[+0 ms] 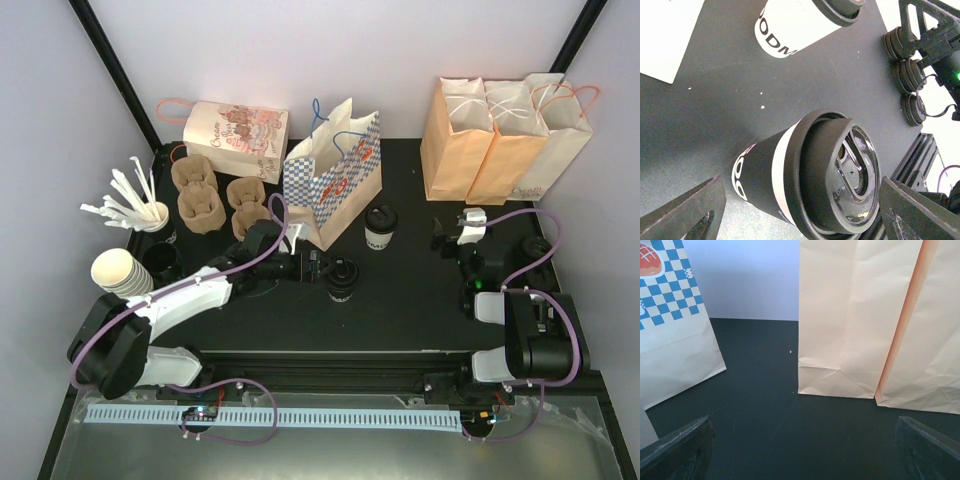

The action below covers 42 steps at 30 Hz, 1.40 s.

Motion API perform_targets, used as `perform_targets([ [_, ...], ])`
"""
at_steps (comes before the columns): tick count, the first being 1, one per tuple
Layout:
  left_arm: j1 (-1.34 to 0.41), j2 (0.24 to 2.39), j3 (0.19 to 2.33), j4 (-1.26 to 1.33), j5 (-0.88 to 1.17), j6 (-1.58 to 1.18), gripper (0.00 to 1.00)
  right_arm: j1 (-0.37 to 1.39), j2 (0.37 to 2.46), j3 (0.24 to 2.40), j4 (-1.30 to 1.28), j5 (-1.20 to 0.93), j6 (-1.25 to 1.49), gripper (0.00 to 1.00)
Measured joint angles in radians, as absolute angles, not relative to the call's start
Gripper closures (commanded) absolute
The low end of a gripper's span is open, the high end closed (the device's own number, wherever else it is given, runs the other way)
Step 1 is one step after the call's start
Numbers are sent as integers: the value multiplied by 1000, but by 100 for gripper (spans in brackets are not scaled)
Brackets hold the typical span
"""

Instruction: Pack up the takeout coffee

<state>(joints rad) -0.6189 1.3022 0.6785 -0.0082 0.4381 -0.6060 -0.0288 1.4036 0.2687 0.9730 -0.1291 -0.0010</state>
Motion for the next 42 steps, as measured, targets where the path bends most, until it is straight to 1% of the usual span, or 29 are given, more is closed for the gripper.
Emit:
perform_targets([
  [12,-637,1235,678,-35,366,-632,14,-29,1404,269,973,-129,-1,0],
  [26,-637,1136,678,-90,356,-576,13,-29,1404,269,973,-125,-1,0],
  [35,-639,1148,678,-116,398,-491,13,-29,1404,269,973,-125,-1,0],
  [42,-639,1219,723,-172,447,-455,12,-29,1404,269,973,-122,-1,0],
])
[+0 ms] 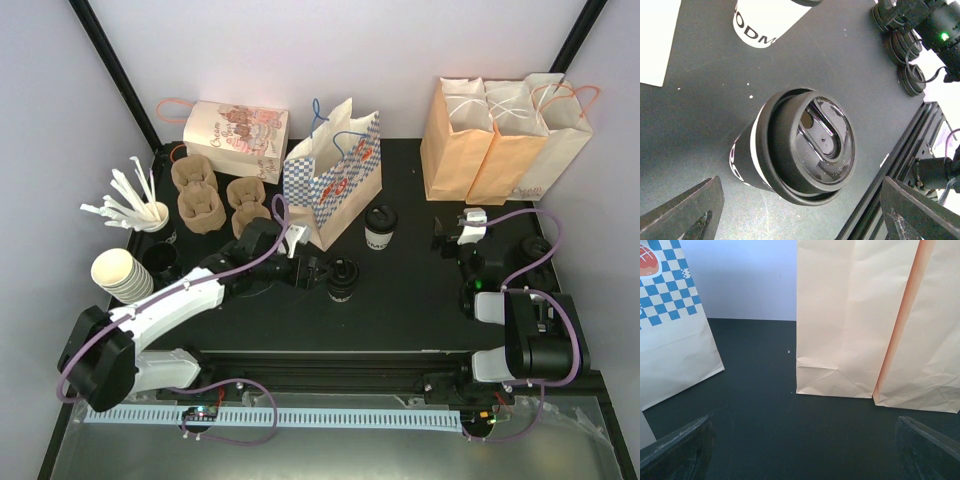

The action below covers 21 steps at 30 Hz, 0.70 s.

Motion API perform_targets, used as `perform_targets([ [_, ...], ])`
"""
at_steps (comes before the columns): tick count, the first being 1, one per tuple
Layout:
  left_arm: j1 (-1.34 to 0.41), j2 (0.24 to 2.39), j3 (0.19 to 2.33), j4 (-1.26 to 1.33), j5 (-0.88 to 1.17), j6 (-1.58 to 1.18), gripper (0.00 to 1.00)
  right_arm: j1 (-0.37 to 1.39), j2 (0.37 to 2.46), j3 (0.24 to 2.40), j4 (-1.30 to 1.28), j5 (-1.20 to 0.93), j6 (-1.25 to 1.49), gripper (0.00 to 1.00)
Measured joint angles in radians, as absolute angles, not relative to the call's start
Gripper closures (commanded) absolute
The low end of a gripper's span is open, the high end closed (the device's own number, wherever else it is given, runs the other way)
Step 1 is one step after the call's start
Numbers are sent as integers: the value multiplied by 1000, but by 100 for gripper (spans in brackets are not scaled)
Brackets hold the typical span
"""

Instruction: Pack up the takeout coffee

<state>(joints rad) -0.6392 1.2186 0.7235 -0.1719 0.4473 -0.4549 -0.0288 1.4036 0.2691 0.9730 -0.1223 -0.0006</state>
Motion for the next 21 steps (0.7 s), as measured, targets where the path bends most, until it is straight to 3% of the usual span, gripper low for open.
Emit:
perform_targets([
  [14,-640,1246,738,-192,502,-442,14,-23,1393,266,970,-74,6,0],
  [21,-639,1253,765,-191,495,-448,24,-6,984,329,629,-17,113,0],
])
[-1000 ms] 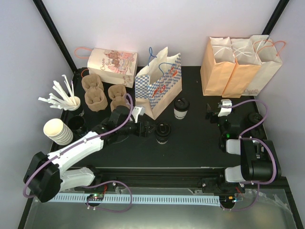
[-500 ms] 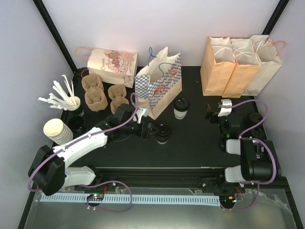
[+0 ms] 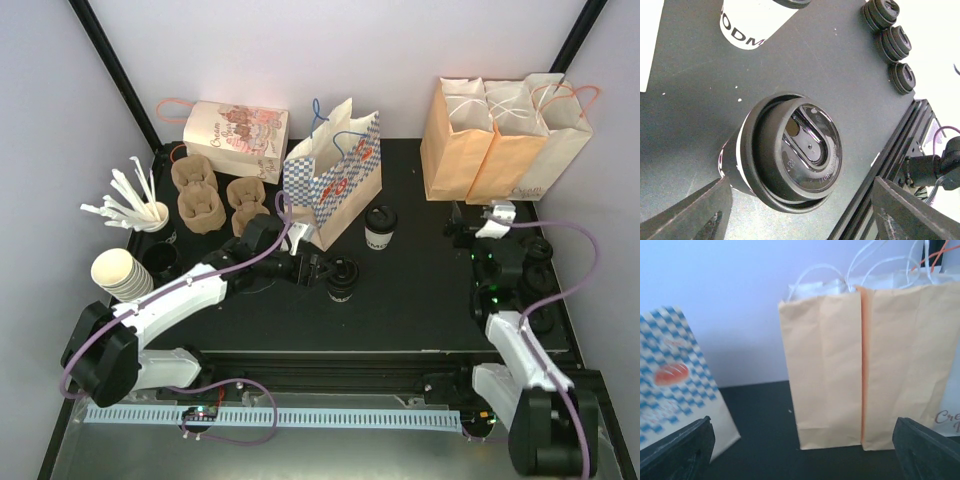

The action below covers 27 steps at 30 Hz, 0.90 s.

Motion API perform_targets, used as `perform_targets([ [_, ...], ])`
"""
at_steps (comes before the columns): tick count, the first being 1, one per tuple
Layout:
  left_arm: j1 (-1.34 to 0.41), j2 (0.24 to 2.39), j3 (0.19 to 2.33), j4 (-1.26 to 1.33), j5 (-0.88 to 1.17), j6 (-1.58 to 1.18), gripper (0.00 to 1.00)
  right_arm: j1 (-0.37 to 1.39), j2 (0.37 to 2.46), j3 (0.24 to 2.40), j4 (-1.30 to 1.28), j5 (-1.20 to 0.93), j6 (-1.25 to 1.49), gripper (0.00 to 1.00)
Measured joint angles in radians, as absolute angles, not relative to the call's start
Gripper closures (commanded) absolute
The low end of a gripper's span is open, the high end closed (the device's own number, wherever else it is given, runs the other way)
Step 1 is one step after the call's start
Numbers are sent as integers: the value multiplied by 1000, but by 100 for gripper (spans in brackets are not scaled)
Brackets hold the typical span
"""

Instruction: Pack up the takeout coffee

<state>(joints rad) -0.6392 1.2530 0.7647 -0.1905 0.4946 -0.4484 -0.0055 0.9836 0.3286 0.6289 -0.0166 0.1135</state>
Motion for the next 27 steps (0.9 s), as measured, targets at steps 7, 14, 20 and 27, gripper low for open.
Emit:
perform_targets([
  [7,-639,1261,766,-189,485,-459,37,-2,670,341,273,-95,350,0],
  [14,-636,1263,766,-194,474,-472,52,2,736,406,-36,-373,451,25],
  [20,-620,1265,766,-194,472,-475,60,128,788,503,-247,-495,453,38],
  [27,-603,1322,767,-192,472,-474,65,363,877,599,-308,-498,489,59],
])
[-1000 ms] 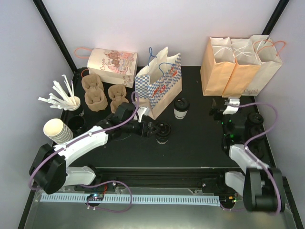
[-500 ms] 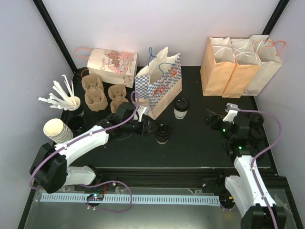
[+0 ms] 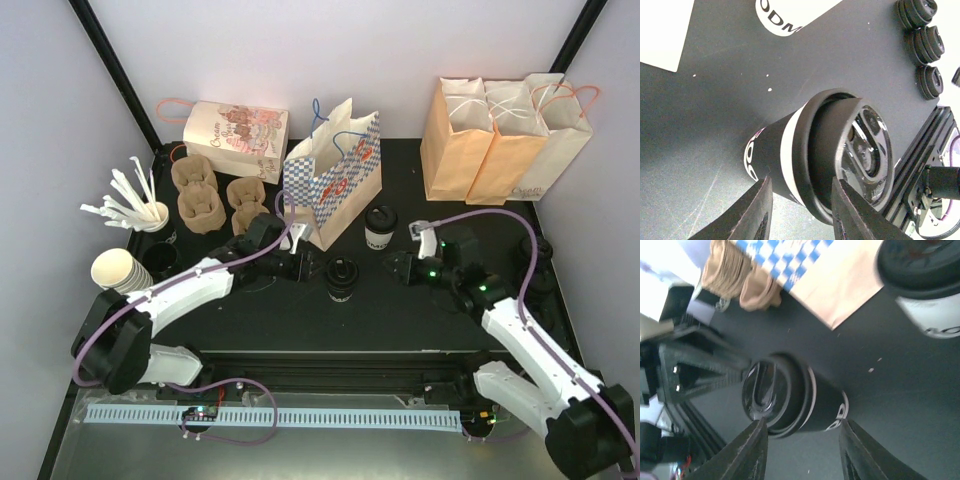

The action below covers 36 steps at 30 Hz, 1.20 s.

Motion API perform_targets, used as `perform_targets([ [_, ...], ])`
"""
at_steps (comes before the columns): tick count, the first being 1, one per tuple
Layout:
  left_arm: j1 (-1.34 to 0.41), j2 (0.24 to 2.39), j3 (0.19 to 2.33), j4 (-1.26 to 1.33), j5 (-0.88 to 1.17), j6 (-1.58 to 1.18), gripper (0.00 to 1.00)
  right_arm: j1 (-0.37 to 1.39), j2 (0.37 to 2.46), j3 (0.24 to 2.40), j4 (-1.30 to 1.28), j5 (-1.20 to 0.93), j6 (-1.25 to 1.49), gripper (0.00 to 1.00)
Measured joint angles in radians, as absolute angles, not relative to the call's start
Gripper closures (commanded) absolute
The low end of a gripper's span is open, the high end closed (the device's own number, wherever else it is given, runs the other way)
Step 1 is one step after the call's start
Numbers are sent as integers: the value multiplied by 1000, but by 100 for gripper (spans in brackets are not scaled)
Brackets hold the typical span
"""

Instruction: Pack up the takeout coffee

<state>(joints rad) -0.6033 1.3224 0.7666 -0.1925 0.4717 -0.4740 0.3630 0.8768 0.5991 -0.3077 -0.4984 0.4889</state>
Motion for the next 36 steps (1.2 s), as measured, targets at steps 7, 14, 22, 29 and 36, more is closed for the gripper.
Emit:
perform_targets([
  [7,-602,1369,767,-178,479,-474,68,529,1016,647,-323,-474,533,67],
  [14,-601,1375,768,-165,484,-474,70,585,1123,736,-323,-448,535,69],
  [22,-595,1380,774,-165,484,-471,73,601,1206,803,-352,-414,516,69],
  [29,-595,1390,783,-162,488,-471,75,601,1236,821,-379,-379,496,69],
  [36,-595,1396,783,-155,503,-470,78,601,1286,821,-391,-376,479,69],
])
